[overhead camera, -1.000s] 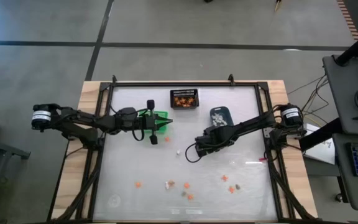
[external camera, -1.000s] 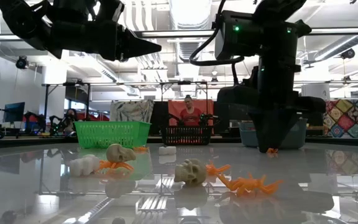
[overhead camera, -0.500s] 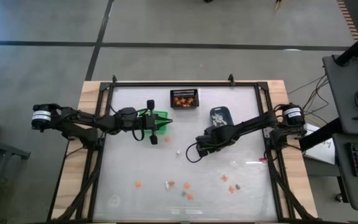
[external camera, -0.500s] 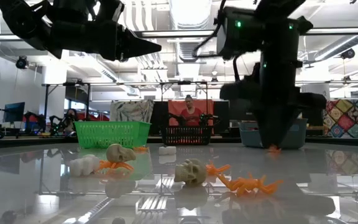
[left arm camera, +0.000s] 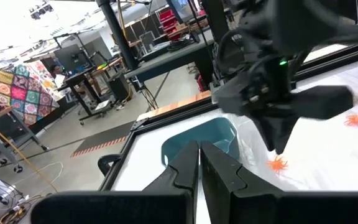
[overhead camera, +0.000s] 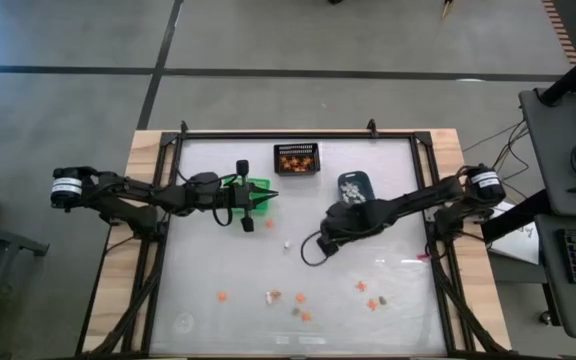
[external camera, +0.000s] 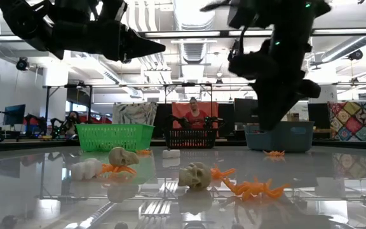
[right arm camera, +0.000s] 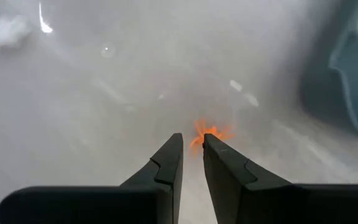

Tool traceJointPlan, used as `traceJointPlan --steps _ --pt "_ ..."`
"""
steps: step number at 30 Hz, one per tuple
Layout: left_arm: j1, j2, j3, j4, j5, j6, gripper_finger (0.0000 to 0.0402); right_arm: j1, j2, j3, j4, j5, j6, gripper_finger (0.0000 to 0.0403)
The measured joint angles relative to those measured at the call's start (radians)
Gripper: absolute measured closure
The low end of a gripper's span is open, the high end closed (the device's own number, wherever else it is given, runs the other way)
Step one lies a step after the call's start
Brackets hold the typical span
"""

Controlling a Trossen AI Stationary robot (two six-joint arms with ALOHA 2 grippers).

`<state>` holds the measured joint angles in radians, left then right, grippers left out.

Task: Sort Halloween decoration
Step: Put the orange spider toy into the black bin

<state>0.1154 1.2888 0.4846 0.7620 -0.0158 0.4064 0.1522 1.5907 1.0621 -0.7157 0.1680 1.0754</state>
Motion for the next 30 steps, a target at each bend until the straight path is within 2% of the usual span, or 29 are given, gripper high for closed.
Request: traceJointPlan --steps 3,7,12,19,26,30 --pt "0.000 0.000 -0.001 -0.002 0.000 -0.012 0.0402 0.044 -0.008 -0.026 0.040 0.037 -0.121 0.0349" --pt "0.000 0.000 -0.001 -0.001 0.000 -0.048 0.0402 0.104 -0.024 -0.119 0.179 0.091 -0.238 0.0349" --pt "0.000 0.000 -0.001 0.005 0.002 -0.102 0.0402 0.149 -0.081 -0.307 0.434 0.148 -0.351 0.0350" --pt "0.000 0.000 0.011 0.004 0.002 -0.139 0.0402 0.142 -0.223 -0.570 0.802 0.169 -0.617 0.0355" --pt "0.005 0.000 0.012 0.037 -0.001 -0.145 0.0402 0.142 -0.345 -0.646 0.824 0.208 -0.893 0.0388" --pt "0.005 0.000 0.012 0.068 -0.014 -0.178 0.0402 0.142 -0.376 -0.648 0.818 0.236 -0.957 0.0393"
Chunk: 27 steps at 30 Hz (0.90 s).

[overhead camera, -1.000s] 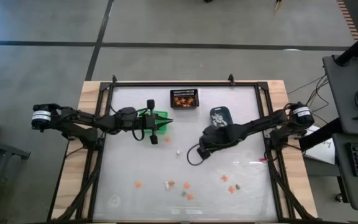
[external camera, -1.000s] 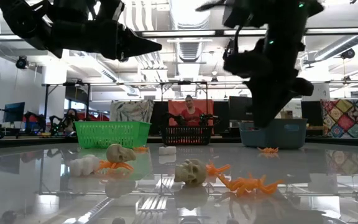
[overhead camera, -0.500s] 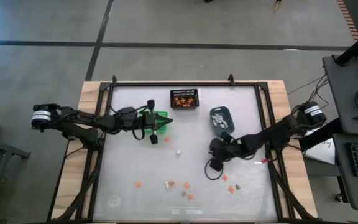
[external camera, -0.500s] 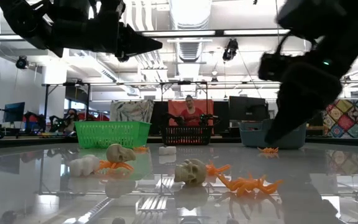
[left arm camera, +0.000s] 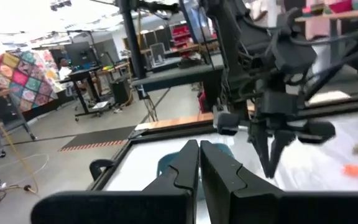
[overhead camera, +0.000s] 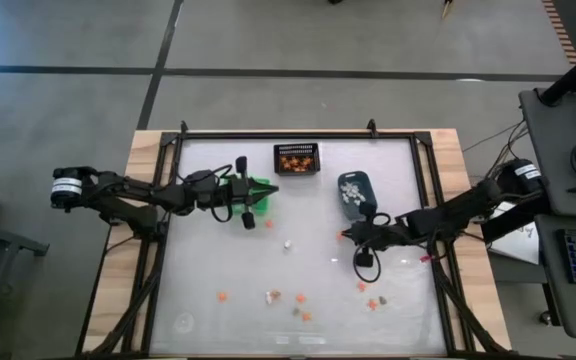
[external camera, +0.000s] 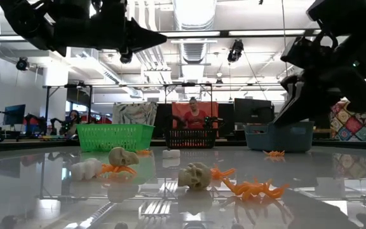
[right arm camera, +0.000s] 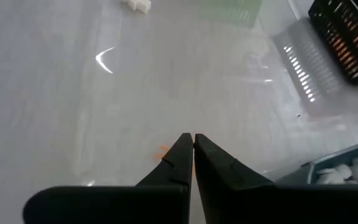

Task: Sort Halloween decoration
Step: Put the orange spider toy into the black bin

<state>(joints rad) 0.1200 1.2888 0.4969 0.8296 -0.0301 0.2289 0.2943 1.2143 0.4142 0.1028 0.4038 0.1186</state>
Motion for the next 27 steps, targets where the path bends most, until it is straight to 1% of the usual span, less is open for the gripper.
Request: traceJointPlan --steps 5,9,11,15,17,21,27 --pt "0.000 0.000 0.000 0.001 -0.040 -0.009 0.0402 0.000 -0.002 0.004 0.003 0.000 -0.015 0.0394" --pt "0.000 0.000 0.000 0.014 -0.041 -0.008 0.0402 0.000 -0.002 0.004 -0.001 -0.017 0.030 0.0392" --pt "0.000 0.000 0.000 0.018 -0.041 -0.008 0.0402 0.000 -0.002 0.004 -0.004 -0.019 0.062 0.0382" --pt "0.000 0.000 0.000 0.031 -0.041 -0.010 0.0402 0.000 -0.002 0.004 -0.020 -0.022 0.115 0.0336" --pt "0.000 0.000 0.000 0.035 -0.042 -0.010 0.0402 0.000 -0.002 0.004 -0.017 -0.042 0.121 0.0305" --pt "0.000 0.000 0.000 0.043 -0.042 -0.010 0.0402 -0.001 -0.001 0.004 -0.016 -0.045 0.117 0.0250" --pt "0.000 0.000 0.000 0.044 -0.043 -0.007 0.0402 -0.020 -0.001 0.004 -0.001 -0.037 0.115 0.0197"
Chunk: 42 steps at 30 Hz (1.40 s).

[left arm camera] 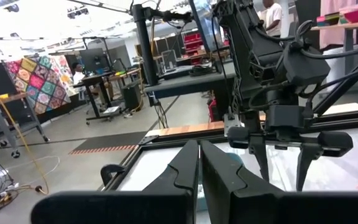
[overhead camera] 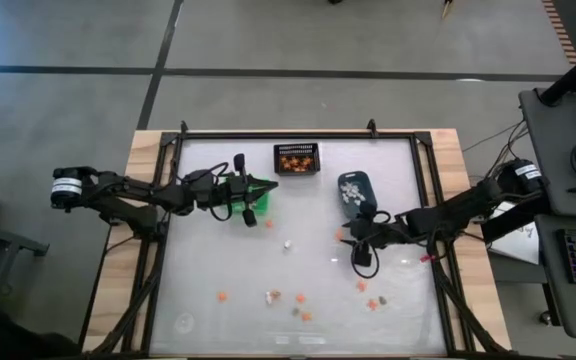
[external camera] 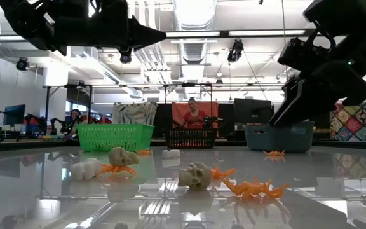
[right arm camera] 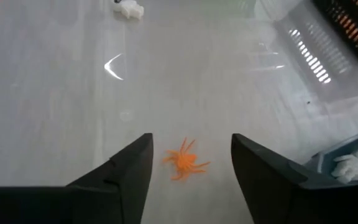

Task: Sort Halloween decoration
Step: Put the orange spider toy into the black bin

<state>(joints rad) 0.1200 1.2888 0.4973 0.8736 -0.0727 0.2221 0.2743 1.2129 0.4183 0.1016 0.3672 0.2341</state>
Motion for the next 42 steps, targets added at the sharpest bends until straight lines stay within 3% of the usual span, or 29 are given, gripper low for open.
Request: traceJointPlan --steps 6,18,26,42 --pt "0.000 0.000 0.000 0.000 0.000 0.000 0.0402 0.000 0.008 0.000 0.032 0.000 -0.009 0.0178" --pt "0.000 0.000 0.000 0.001 0.000 0.000 0.0402 -0.014 0.199 0.040 0.067 0.000 -0.011 0.0177" --pt "0.000 0.000 0.000 0.001 0.000 0.000 0.0402 -0.025 0.236 0.045 0.069 -0.045 0.004 0.0177" --pt "0.000 0.000 0.000 0.001 0.002 0.000 0.0402 -0.027 0.233 0.052 0.048 -0.093 0.037 0.0233"
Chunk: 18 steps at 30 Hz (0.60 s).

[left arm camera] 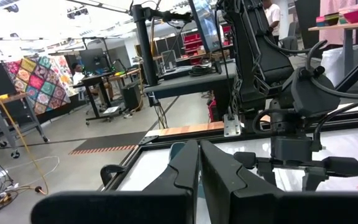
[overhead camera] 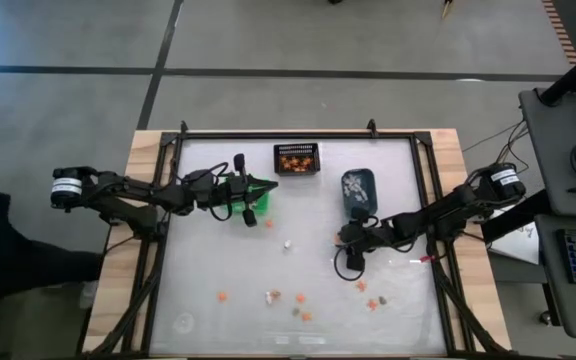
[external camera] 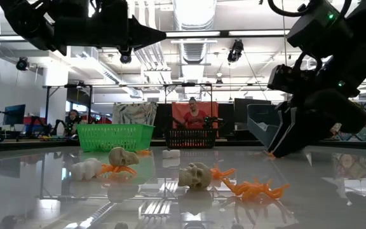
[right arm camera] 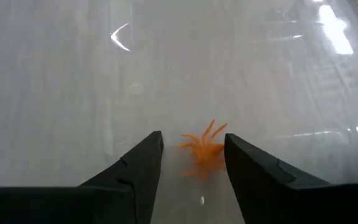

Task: Sort Halloween decoration
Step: Put the orange spider toy into the black bin

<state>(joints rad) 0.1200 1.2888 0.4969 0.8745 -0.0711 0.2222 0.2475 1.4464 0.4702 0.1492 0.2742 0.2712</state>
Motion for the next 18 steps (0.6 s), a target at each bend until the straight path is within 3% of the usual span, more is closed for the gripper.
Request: traceJointPlan --steps 18 --pt "0.000 0.000 0.000 0.001 0.000 0.000 0.0402 0.001 0.001 0.066 -0.113 0.006 -0.051 0.0345"
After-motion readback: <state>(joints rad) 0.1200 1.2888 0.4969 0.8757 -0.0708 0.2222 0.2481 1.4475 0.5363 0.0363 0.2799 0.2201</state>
